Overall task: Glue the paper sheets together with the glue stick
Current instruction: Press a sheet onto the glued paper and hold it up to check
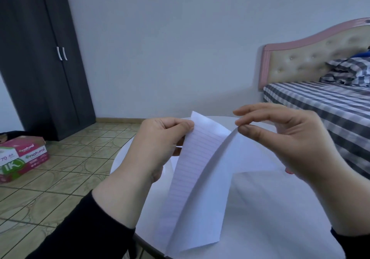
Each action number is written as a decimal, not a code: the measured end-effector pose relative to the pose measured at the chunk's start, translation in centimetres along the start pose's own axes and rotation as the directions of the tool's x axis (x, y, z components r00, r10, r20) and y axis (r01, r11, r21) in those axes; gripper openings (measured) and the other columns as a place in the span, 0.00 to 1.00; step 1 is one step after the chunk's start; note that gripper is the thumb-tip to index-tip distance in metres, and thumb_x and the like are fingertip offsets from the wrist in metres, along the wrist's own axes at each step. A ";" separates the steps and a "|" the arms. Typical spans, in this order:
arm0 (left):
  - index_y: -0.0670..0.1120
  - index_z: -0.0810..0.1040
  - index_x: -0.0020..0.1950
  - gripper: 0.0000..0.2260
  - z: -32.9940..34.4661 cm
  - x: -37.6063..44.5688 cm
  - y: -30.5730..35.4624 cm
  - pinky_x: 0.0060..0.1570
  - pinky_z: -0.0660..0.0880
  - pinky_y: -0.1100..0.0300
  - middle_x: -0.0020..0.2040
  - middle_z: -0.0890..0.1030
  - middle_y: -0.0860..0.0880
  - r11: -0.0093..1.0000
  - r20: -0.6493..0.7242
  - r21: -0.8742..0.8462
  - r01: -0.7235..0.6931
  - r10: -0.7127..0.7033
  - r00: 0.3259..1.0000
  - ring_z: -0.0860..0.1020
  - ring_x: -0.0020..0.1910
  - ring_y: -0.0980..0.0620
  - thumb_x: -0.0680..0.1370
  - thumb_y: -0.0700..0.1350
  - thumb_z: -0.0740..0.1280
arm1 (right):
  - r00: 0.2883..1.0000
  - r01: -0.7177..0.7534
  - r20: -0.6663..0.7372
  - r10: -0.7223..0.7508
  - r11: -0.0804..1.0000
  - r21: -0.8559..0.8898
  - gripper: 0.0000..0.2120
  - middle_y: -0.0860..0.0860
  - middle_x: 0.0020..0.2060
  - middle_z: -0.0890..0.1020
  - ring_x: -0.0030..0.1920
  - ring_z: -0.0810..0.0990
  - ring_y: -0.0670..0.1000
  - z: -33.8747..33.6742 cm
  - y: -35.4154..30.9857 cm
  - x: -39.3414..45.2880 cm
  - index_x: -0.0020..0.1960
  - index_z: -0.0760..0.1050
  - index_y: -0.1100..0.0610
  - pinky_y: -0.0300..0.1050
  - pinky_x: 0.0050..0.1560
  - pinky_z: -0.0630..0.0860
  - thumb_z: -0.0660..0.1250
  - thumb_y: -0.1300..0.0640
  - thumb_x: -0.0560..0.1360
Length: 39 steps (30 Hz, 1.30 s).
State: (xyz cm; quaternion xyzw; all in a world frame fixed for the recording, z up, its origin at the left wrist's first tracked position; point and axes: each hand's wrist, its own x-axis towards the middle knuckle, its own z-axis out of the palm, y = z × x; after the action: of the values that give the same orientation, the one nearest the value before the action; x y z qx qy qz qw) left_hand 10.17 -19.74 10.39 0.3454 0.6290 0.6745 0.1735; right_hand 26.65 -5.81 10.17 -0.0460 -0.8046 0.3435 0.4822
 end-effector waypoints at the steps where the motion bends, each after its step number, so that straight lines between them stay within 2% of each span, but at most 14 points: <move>1: 0.41 0.85 0.43 0.06 -0.3 0.3 -0.1 0.32 0.77 0.62 0.40 0.86 0.44 1.000 -0.036 0.000 0.009 -0.009 0.999 0.81 0.33 0.51 0.77 0.41 0.69 | 1.000 -0.011 0.020 0.011 1.000 0.000 0.01 0.41 0.47 0.85 0.54 0.82 0.44 -0.5 0.0 0.1 0.38 0.84 0.50 0.30 0.47 0.76 0.75 0.55 0.66; 3: 0.42 0.85 0.42 0.06 -1.0 0.8 -0.3 0.33 0.78 0.61 0.39 0.85 0.44 1.000 -0.103 0.014 0.014 -0.012 0.995 0.81 0.33 0.51 0.77 0.41 0.69 | 0.999 -0.017 0.048 0.020 0.999 -0.045 0.03 0.42 0.47 0.85 0.54 0.82 0.45 -1.5 0.3 0.4 0.39 0.84 0.48 0.49 0.59 0.76 0.74 0.51 0.66; 5: 0.43 0.85 0.41 0.06 -1.3 0.9 -0.1 0.35 0.79 0.60 0.39 0.86 0.45 0.999 -0.104 0.037 0.002 0.002 0.995 0.81 0.33 0.52 0.76 0.41 0.70 | 0.998 -0.020 0.063 0.026 0.996 -0.093 0.04 0.43 0.47 0.85 0.53 0.83 0.46 -2.0 0.2 0.5 0.41 0.84 0.46 0.59 0.57 0.77 0.75 0.48 0.67; 7: 0.43 0.85 0.41 0.06 -0.9 0.3 0.4 0.33 0.78 0.61 0.38 0.85 0.46 0.999 -0.020 0.039 -0.024 0.024 1.000 0.81 0.33 0.52 0.76 0.41 0.70 | 0.997 -0.008 0.082 0.014 0.997 -0.076 0.04 0.44 0.45 0.86 0.51 0.83 0.47 -1.8 -0.1 0.6 0.41 0.84 0.46 0.57 0.55 0.78 0.75 0.49 0.67; 9: 0.42 0.85 0.41 0.06 -0.1 -0.7 1.0 0.30 0.75 0.63 0.37 0.85 0.47 0.998 0.081 0.035 -0.050 0.047 0.996 0.81 0.32 0.52 0.76 0.40 0.69 | 0.995 0.001 0.096 0.003 0.999 -0.040 0.03 0.44 0.42 0.86 0.48 0.83 0.45 -1.2 -0.8 0.5 0.40 0.84 0.49 0.42 0.53 0.78 0.74 0.53 0.67; 10: 0.42 0.85 0.41 0.07 0.3 -1.2 1.2 0.29 0.75 0.63 0.37 0.85 0.47 0.998 0.122 0.028 -0.058 0.054 0.991 0.81 0.31 0.52 0.76 0.40 0.69 | 0.995 0.003 0.096 0.001 0.999 -0.035 0.02 0.44 0.41 0.85 0.45 0.83 0.42 -0.9 -1.1 0.4 0.39 0.84 0.50 0.32 0.44 0.77 0.75 0.55 0.67; 12: 0.41 0.85 0.41 0.07 1.1 -2.0 1.5 0.28 0.74 0.64 0.37 0.85 0.46 0.998 0.182 0.008 -0.065 0.063 0.981 0.81 0.31 0.52 0.76 0.39 0.69 | 0.998 -0.020 0.061 0.021 0.999 -0.031 0.03 0.42 0.43 0.85 0.42 0.81 0.38 -0.2 -1.4 0.2 0.40 0.84 0.53 0.23 0.30 0.70 0.75 0.60 0.68; 14: 0.41 0.85 0.41 0.07 1.4 -2.4 1.5 0.28 0.74 0.63 0.37 0.85 0.46 0.998 0.218 -0.001 -0.067 0.066 0.974 0.81 0.32 0.51 0.76 0.39 0.69 | 0.999 -0.031 0.029 0.031 1.000 -0.004 0.04 0.40 0.46 0.85 0.48 0.81 0.36 0.3 -1.6 0.0 0.40 0.85 0.51 0.24 0.36 0.73 0.75 0.60 0.68; 16: 0.40 0.85 0.43 0.07 1.6 -2.6 1.3 0.28 0.73 0.63 0.36 0.84 0.46 0.998 0.235 0.000 -0.060 0.058 0.970 0.80 0.32 0.51 0.76 0.39 0.69 | 0.999 -0.028 0.018 0.028 0.999 0.019 0.06 0.40 0.47 0.85 0.54 0.81 0.39 0.6 -1.7 -0.1 0.40 0.85 0.48 0.36 0.54 0.77 0.76 0.59 0.68; 17: 0.40 0.86 0.43 0.06 1.6 -2.6 1.3 0.29 0.73 0.63 0.36 0.84 0.46 0.998 0.242 0.001 -0.055 0.053 0.969 0.80 0.32 0.52 0.76 0.40 0.69 | 0.999 -0.034 0.009 0.034 0.999 0.015 0.06 0.40 0.47 0.85 0.54 0.81 0.40 0.7 -1.7 -0.2 0.40 0.85 0.48 0.42 0.59 0.76 0.76 0.59 0.69; 22: 0.42 0.86 0.46 0.07 2.0 -2.7 1.1 0.31 0.75 0.62 0.41 0.85 0.43 0.999 0.277 -0.015 -0.041 0.043 0.960 0.81 0.35 0.50 0.77 0.42 0.69 | 0.998 -0.043 -0.047 0.041 0.998 -0.037 0.07 0.40 0.42 0.86 0.50 0.83 0.43 1.0 -1.8 -0.3 0.42 0.85 0.46 0.52 0.58 0.77 0.75 0.58 0.70; 31: 0.43 0.86 0.46 0.08 1.9 -2.5 0.8 0.31 0.75 0.62 0.40 0.85 0.45 0.999 0.300 -0.032 -0.022 0.030 0.954 0.81 0.35 0.50 0.77 0.43 0.68 | 0.998 -0.053 -0.042 0.051 0.998 -0.029 0.07 0.40 0.38 0.85 0.45 0.83 0.41 1.2 -1.8 -0.3 0.41 0.84 0.47 0.37 0.49 0.78 0.76 0.59 0.69; 36: 0.42 0.86 0.46 0.09 2.0 -2.5 0.8 0.29 0.73 0.65 0.34 0.83 0.50 0.997 0.317 -0.072 0.004 0.019 0.948 0.78 0.29 0.55 0.78 0.42 0.66 | 0.998 -0.048 -0.038 0.046 0.998 -0.047 0.10 0.39 0.39 0.85 0.47 0.83 0.41 1.2 -1.7 -0.3 0.46 0.83 0.44 0.34 0.49 0.76 0.76 0.59 0.70; 39: 0.44 0.86 0.44 0.10 1.9 -2.4 0.8 0.30 0.73 0.65 0.36 0.83 0.50 0.997 0.317 -0.074 0.000 0.023 0.948 0.78 0.30 0.54 0.77 0.44 0.66 | 0.998 -0.052 -0.029 0.050 0.997 -0.054 0.13 0.39 0.40 0.84 0.49 0.82 0.40 1.2 -1.6 -0.3 0.50 0.81 0.42 0.33 0.51 0.74 0.75 0.59 0.70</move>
State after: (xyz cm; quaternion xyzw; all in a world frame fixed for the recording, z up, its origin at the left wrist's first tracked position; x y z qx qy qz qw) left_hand 13.32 -20.09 10.51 0.4464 0.5658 0.6338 0.2810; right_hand 26.23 -7.81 10.55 -0.0845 -0.8054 0.3330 0.4830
